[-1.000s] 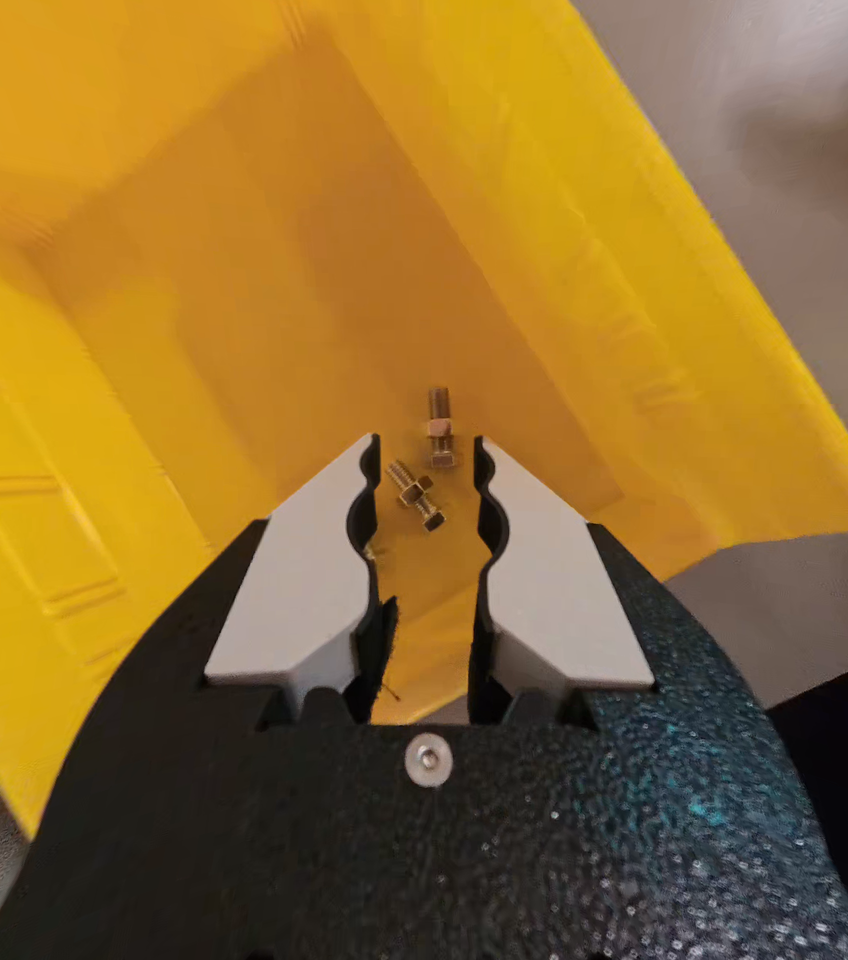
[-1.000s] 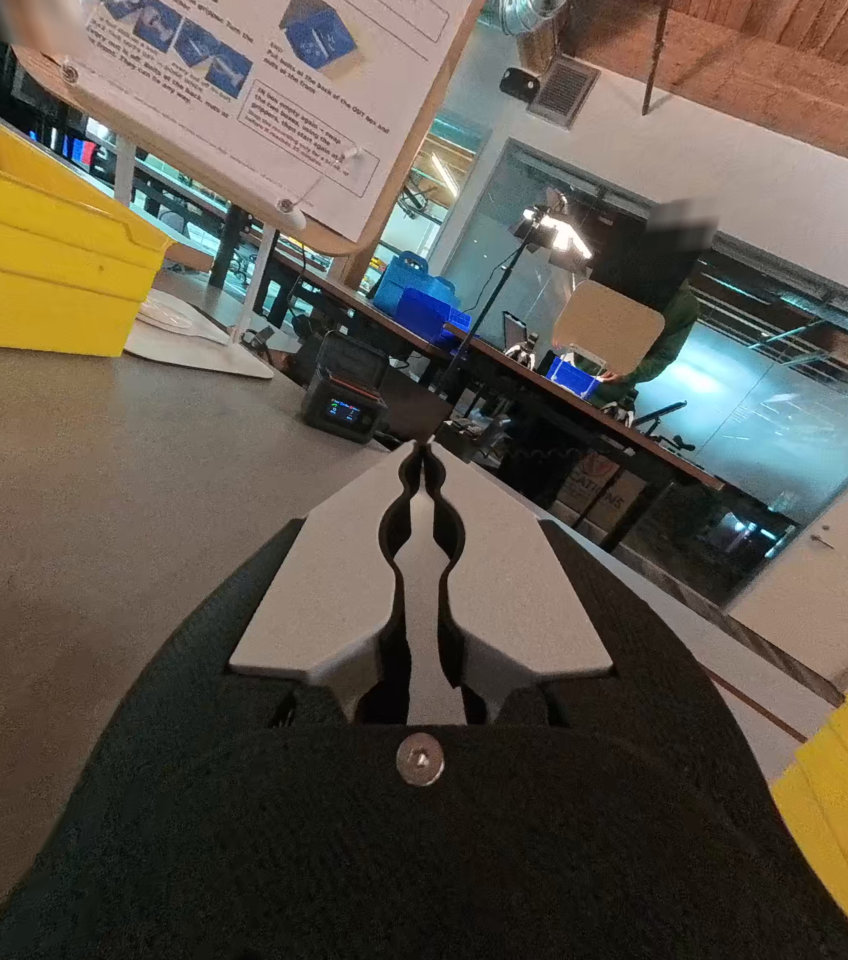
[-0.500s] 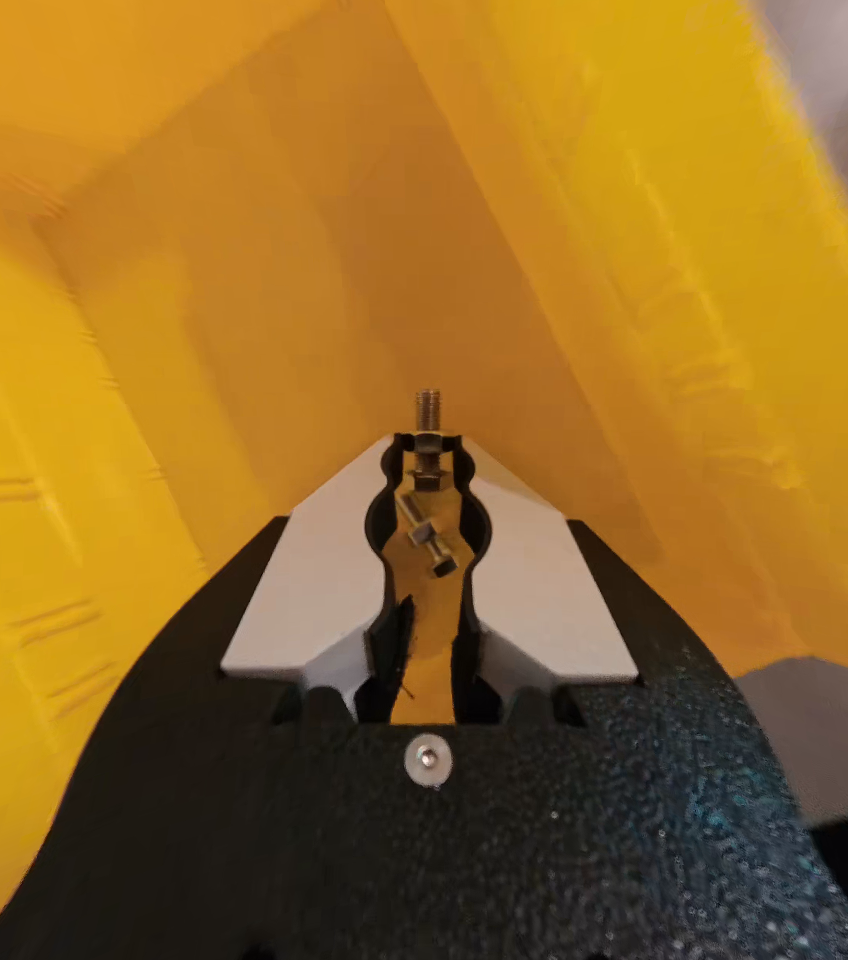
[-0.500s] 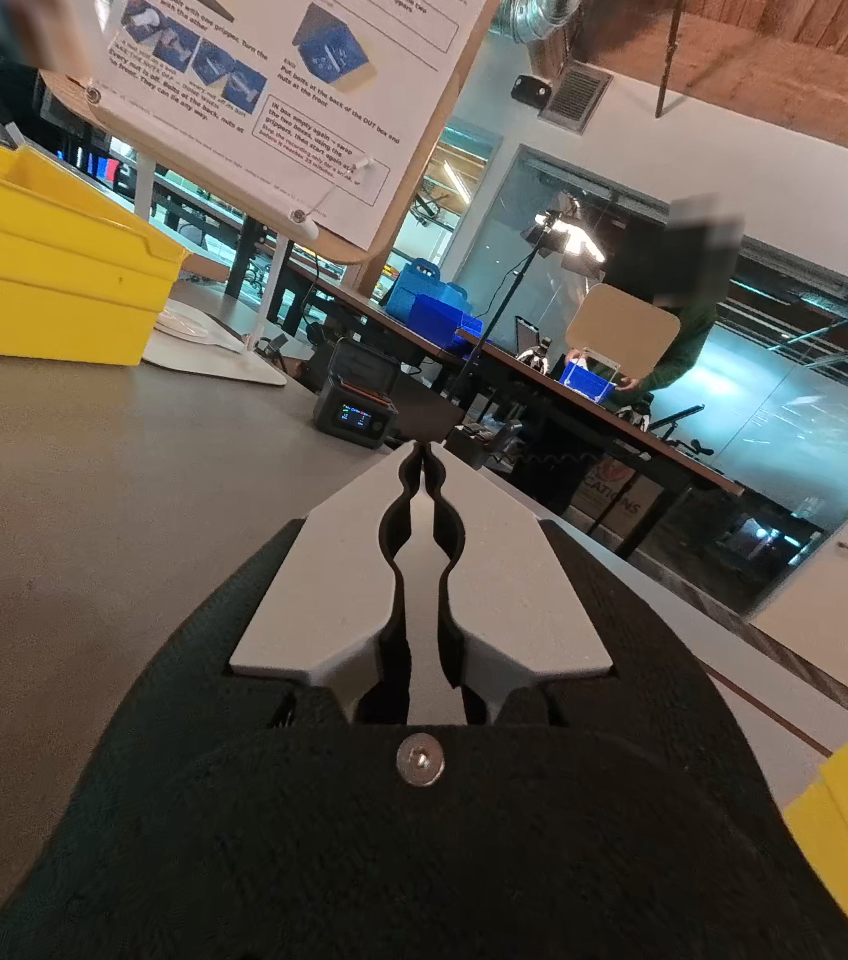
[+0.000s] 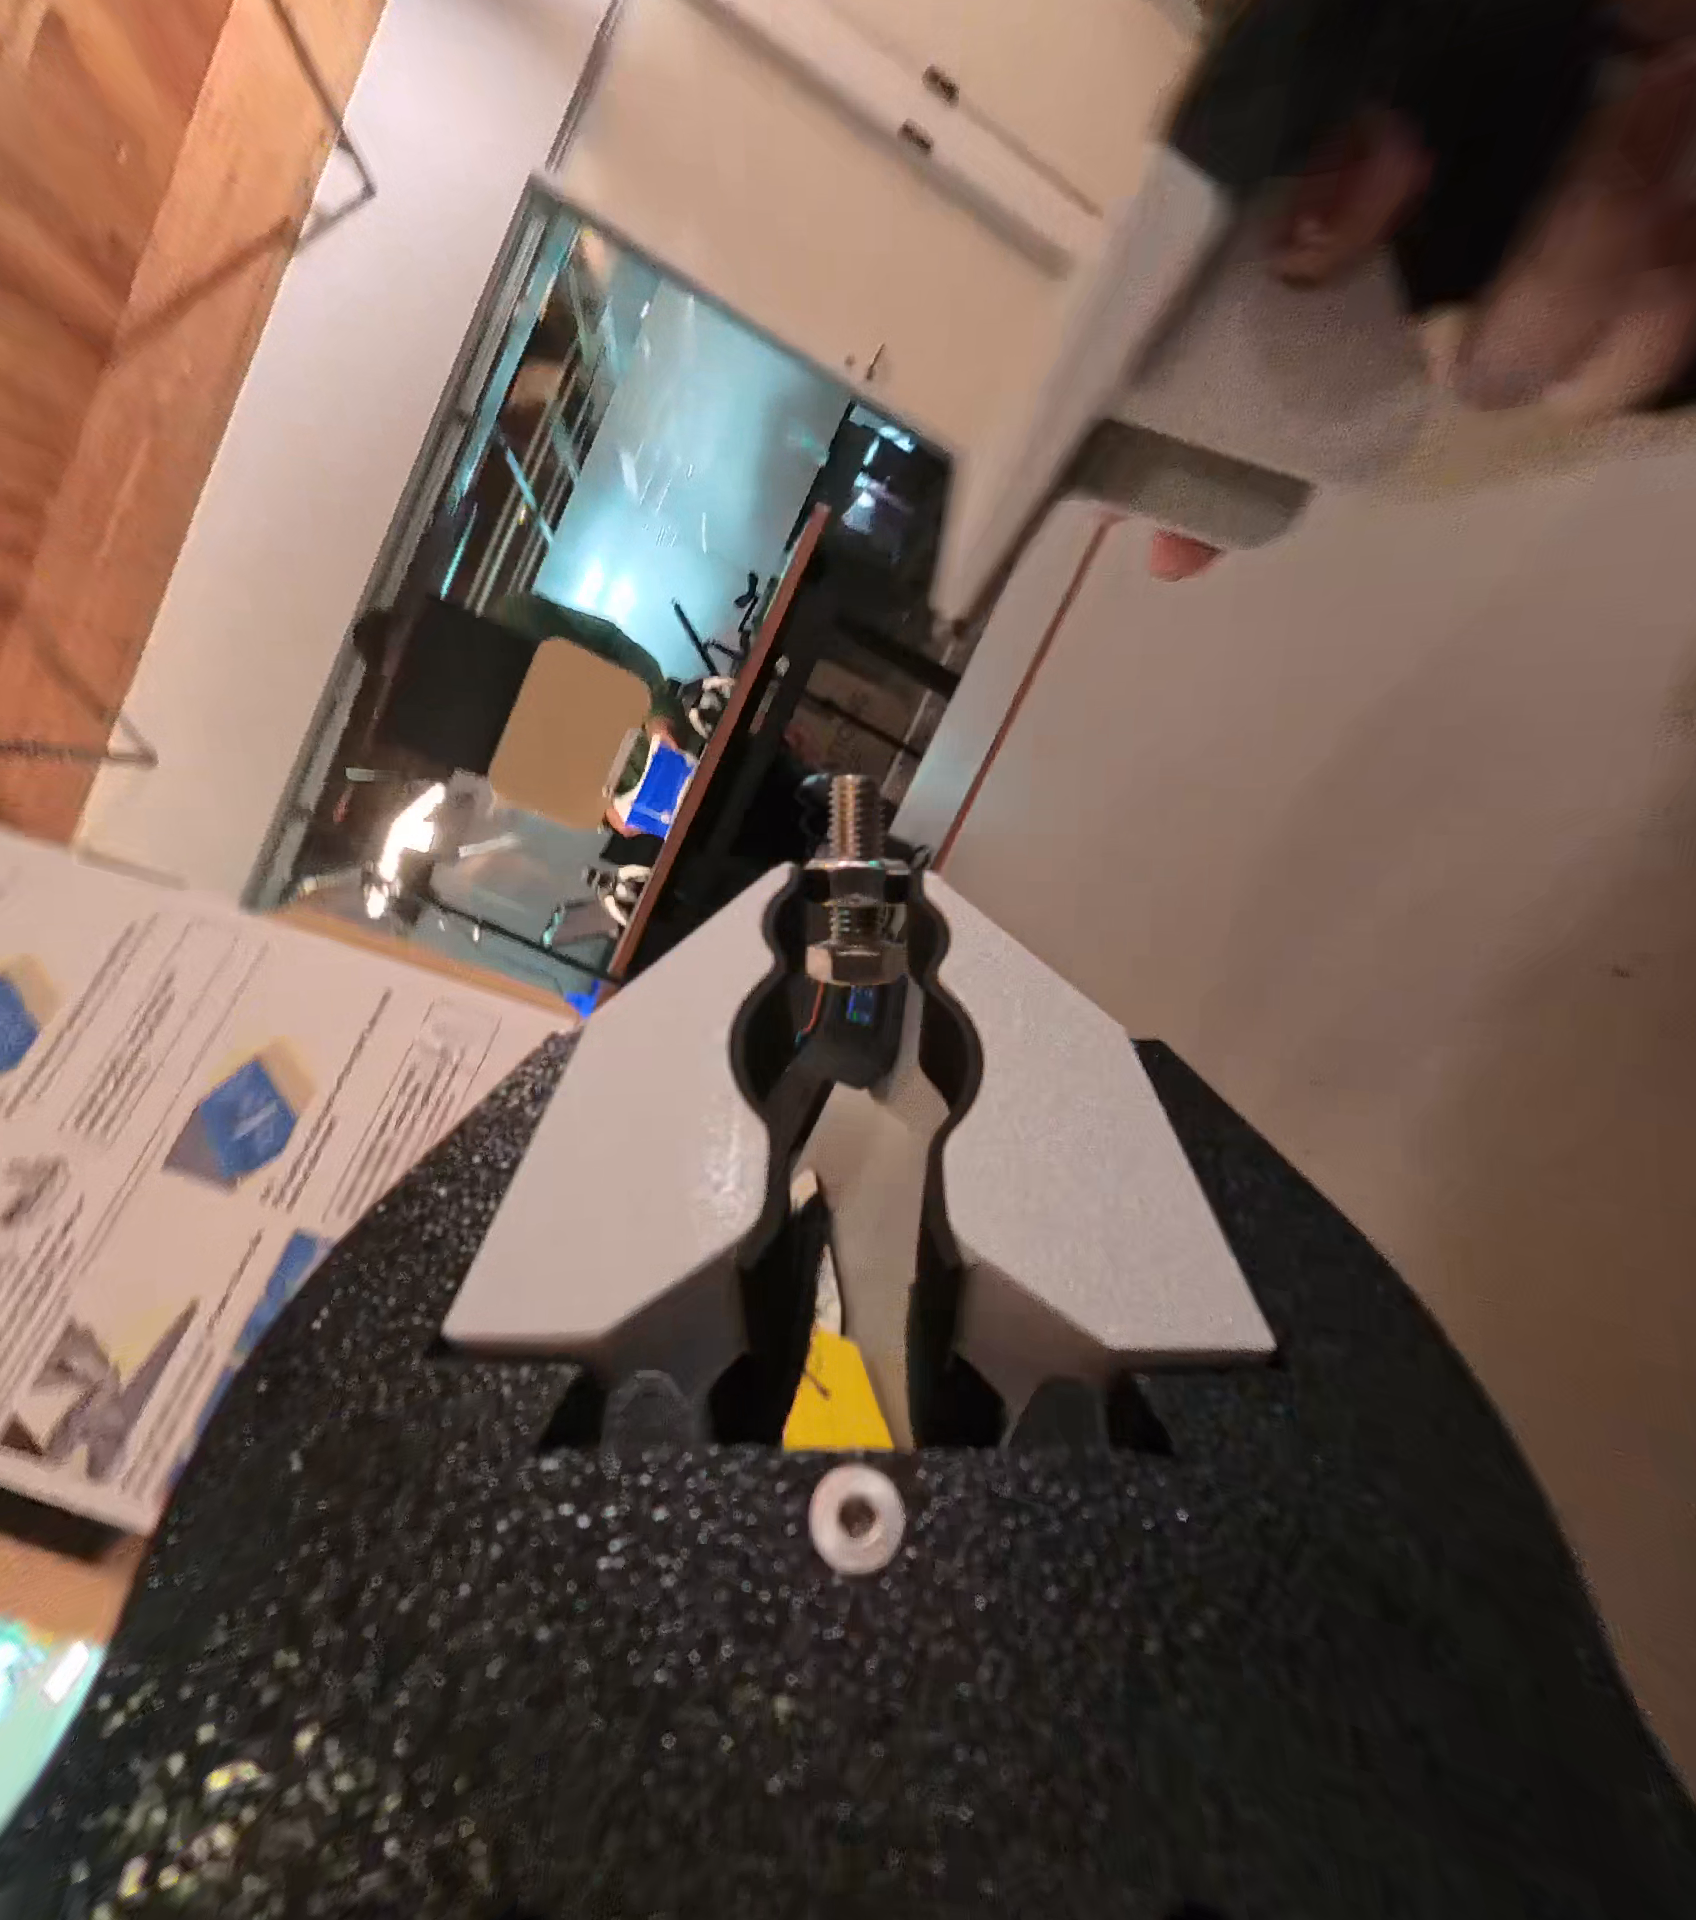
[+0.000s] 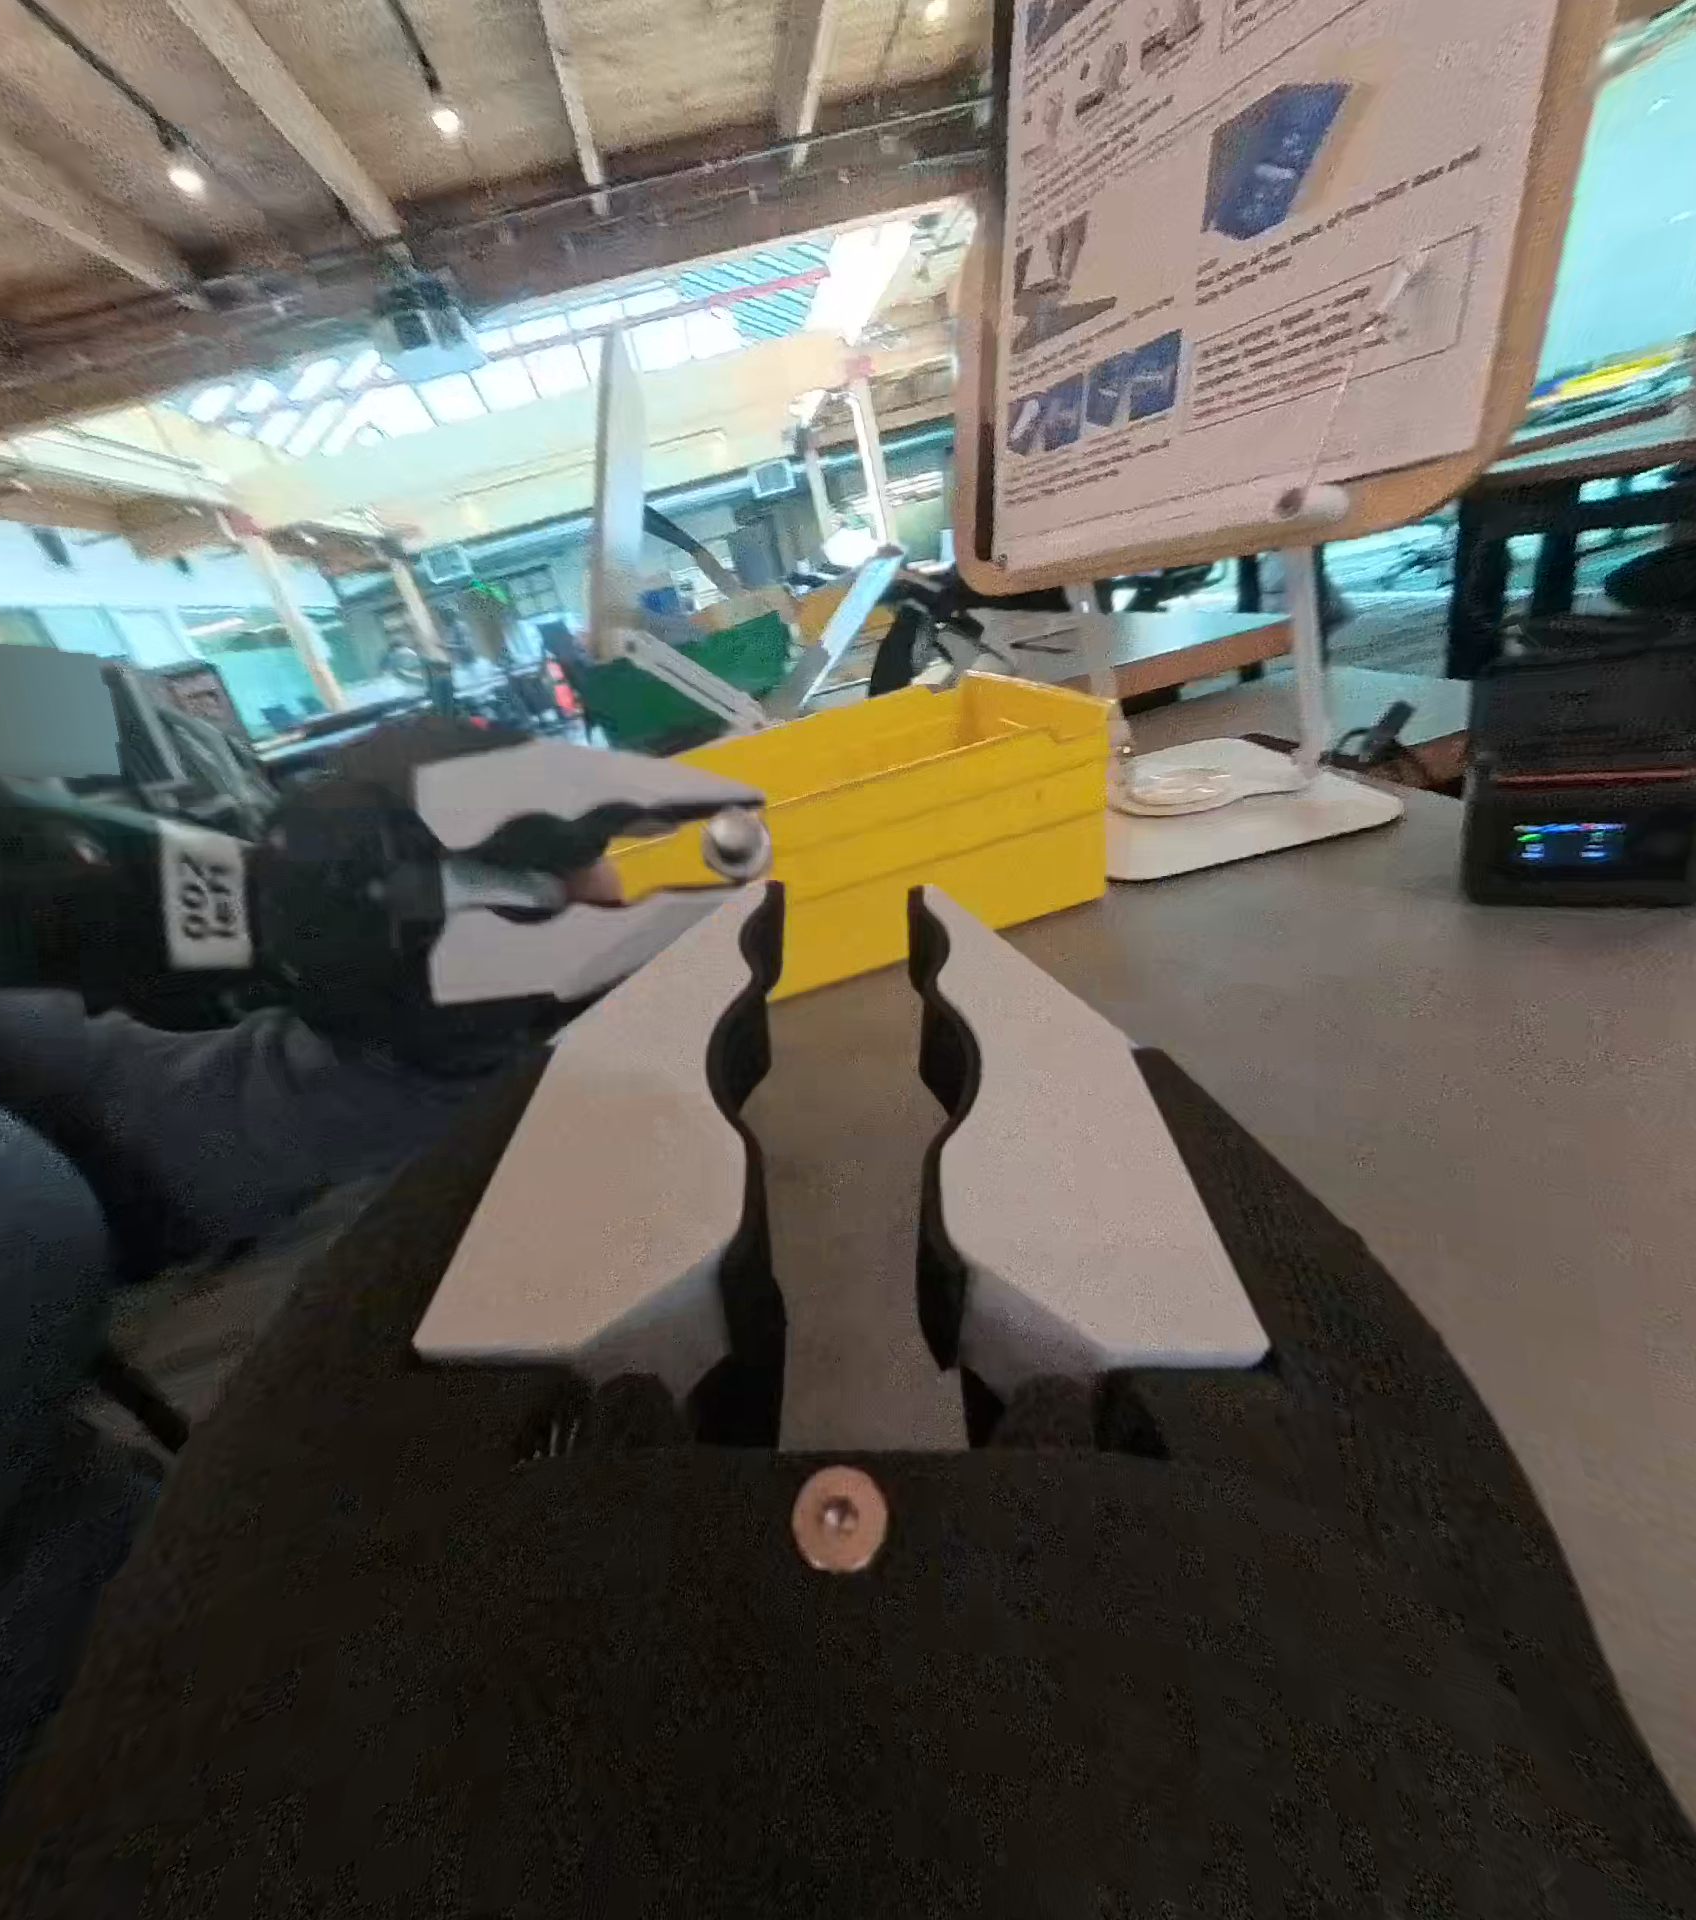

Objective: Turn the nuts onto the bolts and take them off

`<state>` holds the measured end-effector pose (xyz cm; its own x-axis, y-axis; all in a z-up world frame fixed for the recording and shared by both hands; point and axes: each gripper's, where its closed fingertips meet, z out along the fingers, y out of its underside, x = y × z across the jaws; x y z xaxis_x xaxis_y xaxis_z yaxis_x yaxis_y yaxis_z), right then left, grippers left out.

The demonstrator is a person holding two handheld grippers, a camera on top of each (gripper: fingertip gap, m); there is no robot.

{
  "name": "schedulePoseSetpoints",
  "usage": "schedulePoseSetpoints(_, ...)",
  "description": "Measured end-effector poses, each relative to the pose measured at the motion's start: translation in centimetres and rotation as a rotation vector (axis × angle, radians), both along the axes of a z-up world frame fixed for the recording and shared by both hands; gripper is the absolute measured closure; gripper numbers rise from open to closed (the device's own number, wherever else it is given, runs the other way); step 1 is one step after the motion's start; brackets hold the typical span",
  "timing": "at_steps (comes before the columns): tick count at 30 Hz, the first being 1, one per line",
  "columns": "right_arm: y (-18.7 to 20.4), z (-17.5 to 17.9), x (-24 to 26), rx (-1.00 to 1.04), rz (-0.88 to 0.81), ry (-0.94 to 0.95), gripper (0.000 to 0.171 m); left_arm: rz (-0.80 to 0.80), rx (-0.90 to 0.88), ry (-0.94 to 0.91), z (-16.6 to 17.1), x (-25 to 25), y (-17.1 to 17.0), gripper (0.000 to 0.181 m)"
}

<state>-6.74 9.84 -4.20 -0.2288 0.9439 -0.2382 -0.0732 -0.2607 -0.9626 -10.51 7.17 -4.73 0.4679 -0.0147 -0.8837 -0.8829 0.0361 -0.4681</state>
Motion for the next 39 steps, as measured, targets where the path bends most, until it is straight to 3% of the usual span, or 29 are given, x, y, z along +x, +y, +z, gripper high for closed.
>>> schedulePoseSetpoints(5,-1.6,-1.1,0.3,-0.082,0.154,-0.115,0.149,-0.052,-0.029,0.105,-2.8,2.4,1.4,0.165)
schedulePoseSetpoints(11,-2.0,-2.4,-0.5,-0.055,0.148,-0.182,0.15,-0.075,-0.041,0.152,-3.2,2.8,1.8,0.165)
schedulePoseSetpoints(14,-1.7,-3.1,-0.8,-0.021,0.125,-0.204,0.163,-0.094,-0.053,0.159,-3.6,3.4,1.8,0.165)
schedulePoseSetpoints(17,-1.8,-3.4,-0.5,0.03,0.119,-0.228,0.164,-0.14,-0.08,0.056,-4.0,3.9,1.9,0.165)
schedulePoseSetpoints(21,-1.4,-4.0,0.1,0.092,0.096,-0.268,0.164,-0.136,-0.221,-0.081,-5.4,3.2,2.7,0.134)
schedulePoseSetpoints(22,-1.4,-4.1,0.2,0.098,0.102,-0.276,0.164,-0.151,-0.254,-0.088,-6.0,3.3,2.7,0.138)
schedulePoseSetpoints(24,-1.5,-4.7,0.4,0.134,0.105,-0.305,0.164,-0.197,-0.277,-0.089,-6.6,3.8,2.5,0.166)
schedulePoseSetpoints(28,-1.8,-5.9,0.5,0.198,0.107,-0.354,0.164,-0.217,-0.347,-0.109,-7.7,3.9,2.4,0.167)
schedulePoseSetpoints(30,-1.4,-5.8,0.3,0.128,0.072,-0.347,0.163,-0.207,-0.321,-0.114,-7.5,3.5,2.8,0.166)
schedulePoseSetpoints(31,-1.3,-5.8,0.2,0.055,0.073,-0.362,0.16,-0.202,-0.302,-0.105,-7.4,3.4,3.1,0.167)
schedulePoseSetpoints(34,-1.0,-6.8,0.3,-0.114,0.095,-0.446,0.124,-0.202,-0.239,-0.037,-7.3,3.2,3.8,0.167)
schedulePoseSetpoints(36,-1.3,-8.4,0.3,-0.115,0.107,-0.526,0.118,-0.22,-0.226,0.007,-7.9,3.5,4.2,0.167)
schedulePoseSetpoints(39,-1.5,-8.1,-0.4,0.019,0.081,-0.484,0.121,-0.234,-0.239,0.036,-9.0,3.5,4.7,0.167)
